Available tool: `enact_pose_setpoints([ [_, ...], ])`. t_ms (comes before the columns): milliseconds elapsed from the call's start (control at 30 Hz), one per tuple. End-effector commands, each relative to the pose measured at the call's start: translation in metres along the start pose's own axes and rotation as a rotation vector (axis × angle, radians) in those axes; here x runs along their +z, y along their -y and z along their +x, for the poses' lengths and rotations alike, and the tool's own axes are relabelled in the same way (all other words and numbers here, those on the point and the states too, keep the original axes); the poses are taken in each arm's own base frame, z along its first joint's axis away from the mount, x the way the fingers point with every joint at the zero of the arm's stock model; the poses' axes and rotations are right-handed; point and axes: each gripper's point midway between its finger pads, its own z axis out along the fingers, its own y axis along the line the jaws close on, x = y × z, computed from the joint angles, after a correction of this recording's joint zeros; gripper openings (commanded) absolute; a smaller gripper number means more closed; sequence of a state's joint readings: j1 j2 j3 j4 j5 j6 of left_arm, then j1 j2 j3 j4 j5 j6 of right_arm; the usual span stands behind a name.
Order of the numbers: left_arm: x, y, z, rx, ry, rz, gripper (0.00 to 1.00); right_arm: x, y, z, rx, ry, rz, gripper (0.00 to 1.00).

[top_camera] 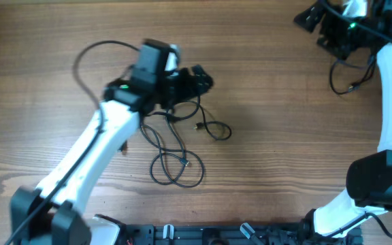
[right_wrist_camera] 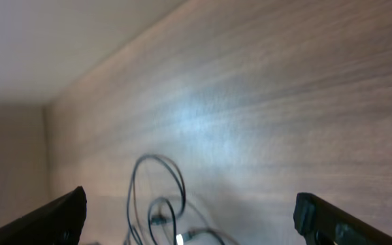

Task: Untangle cables
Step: 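Release the separated cable at the upper right and withdraw the right gripper, then reach the right gripper into the cable pile and grasp a black cable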

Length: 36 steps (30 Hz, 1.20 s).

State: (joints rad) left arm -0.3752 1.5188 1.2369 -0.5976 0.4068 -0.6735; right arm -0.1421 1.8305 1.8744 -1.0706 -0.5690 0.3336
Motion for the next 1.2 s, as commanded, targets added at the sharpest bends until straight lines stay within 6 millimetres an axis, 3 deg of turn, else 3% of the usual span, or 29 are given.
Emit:
enact_pose_setpoints([
  [0,-0.04,-0.019,-0.018,0.008,0.056,-0.021,0.97,0.003,-0.022,0.024,-0.147,-0.065,-0.025,1.0],
  [200,-0.079,-0.118,-0.036,-0.226,0.119,-0.299,0.96,0.032,-0.059,0.092,-0.311,-0.267,-0.046,1.0],
  [300,-0.098,-0.15,-0.05,-0.289,0.191,-0.388,0.98,0.046,-0.091,0.126,-0.405,-0.332,-0.066,1.0],
  [400,-0.114,-0.175,-0.057,-0.339,0.221,-0.423,0.99,0.056,-0.107,0.158,-0.493,-0.388,-0.023,1.0],
  [533,-0.136,-0.209,-0.061,-0.421,0.251,-0.465,1.0,0.077,-0.125,0.217,-0.588,-0.492,-0.018,0.95],
  [700,-0.14,-0.218,-0.059,-0.45,0.252,-0.476,1.0,0.125,-0.11,0.292,-0.538,-0.581,0.015,0.79],
  [800,-0.14,-0.218,-0.059,-0.451,0.251,-0.475,1.0,0.145,-0.103,0.32,-0.523,-0.588,0.005,0.66],
  [900,-0.14,-0.217,-0.059,-0.451,0.25,-0.472,1.0,0.163,-0.099,0.336,-0.507,-0.564,-0.01,0.56],
  [1033,-0.14,-0.217,-0.059,-0.451,0.251,-0.472,0.99,0.187,-0.085,0.34,-0.426,-0.532,0.028,0.54],
  [1167,-0.14,-0.217,-0.06,-0.45,0.251,-0.472,0.99,0.211,-0.085,0.34,-0.428,-0.509,0.009,0.51],
])
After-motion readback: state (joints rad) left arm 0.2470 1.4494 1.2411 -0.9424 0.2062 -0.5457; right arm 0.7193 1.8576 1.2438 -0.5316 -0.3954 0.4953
